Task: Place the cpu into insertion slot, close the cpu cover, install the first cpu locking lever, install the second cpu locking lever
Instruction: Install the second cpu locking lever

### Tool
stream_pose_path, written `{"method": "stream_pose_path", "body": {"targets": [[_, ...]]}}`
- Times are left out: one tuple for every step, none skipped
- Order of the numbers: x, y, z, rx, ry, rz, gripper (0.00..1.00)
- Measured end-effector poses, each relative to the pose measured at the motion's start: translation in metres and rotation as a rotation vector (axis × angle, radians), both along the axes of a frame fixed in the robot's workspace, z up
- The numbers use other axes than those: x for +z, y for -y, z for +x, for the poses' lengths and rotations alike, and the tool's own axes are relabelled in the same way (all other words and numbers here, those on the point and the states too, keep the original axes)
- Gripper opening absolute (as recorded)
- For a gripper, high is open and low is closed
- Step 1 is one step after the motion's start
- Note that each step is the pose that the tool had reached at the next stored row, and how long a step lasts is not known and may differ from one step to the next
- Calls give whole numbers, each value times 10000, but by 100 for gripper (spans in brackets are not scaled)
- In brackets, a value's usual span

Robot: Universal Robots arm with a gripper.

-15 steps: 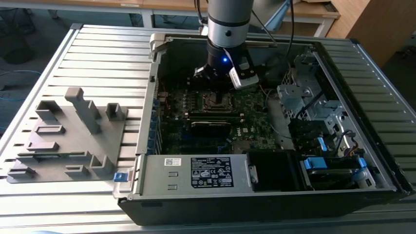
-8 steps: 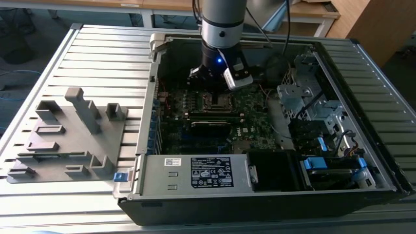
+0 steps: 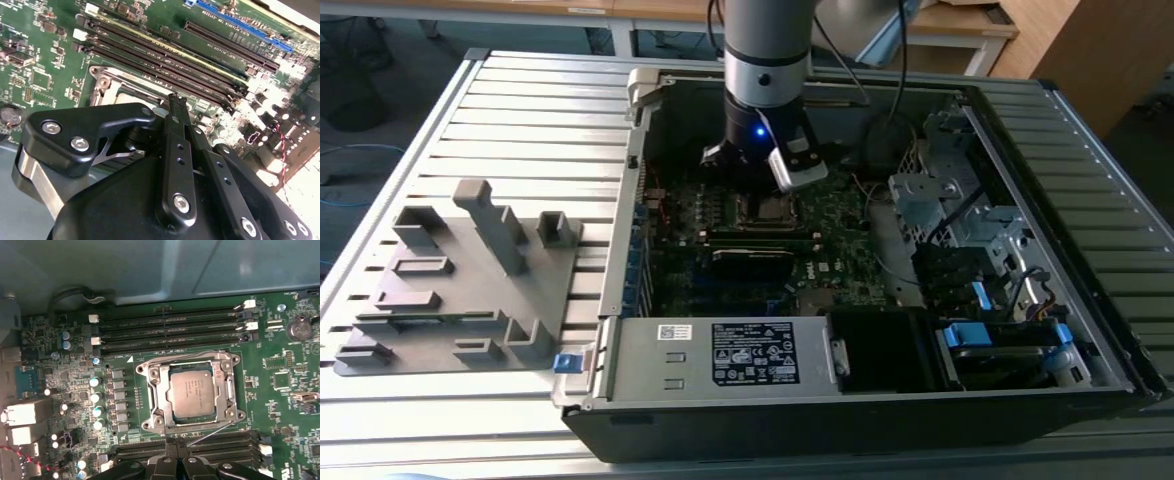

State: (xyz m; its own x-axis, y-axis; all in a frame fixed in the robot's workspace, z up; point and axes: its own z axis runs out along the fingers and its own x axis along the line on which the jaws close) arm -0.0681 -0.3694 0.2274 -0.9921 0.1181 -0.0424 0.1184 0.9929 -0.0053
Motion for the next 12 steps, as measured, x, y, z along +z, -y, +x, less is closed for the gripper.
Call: {"method": "stream_pose_path", "body": {"targets": [[-18, 1, -2, -9, -1, -1, 11], [-36, 1, -3, -17, -1, 0, 11], [-55, 1, -6, -27, -1, 0, 11], [-72, 2, -9, -35, 0, 1, 11], [-85, 2, -11, -43, 0, 1, 11], [-91, 2, -12, -46, 0, 0, 11], [-91, 3, -12, -47, -1, -5, 11], [-91, 2, -12, -47, -1, -5, 11], [-91, 2, -12, -47, -1, -5, 11], [-91, 2, -13, -48, -1, -6, 11], [-94, 2, -13, -48, 0, -5, 11], [-98, 2, -18, -50, 1, -2, 11]]}}
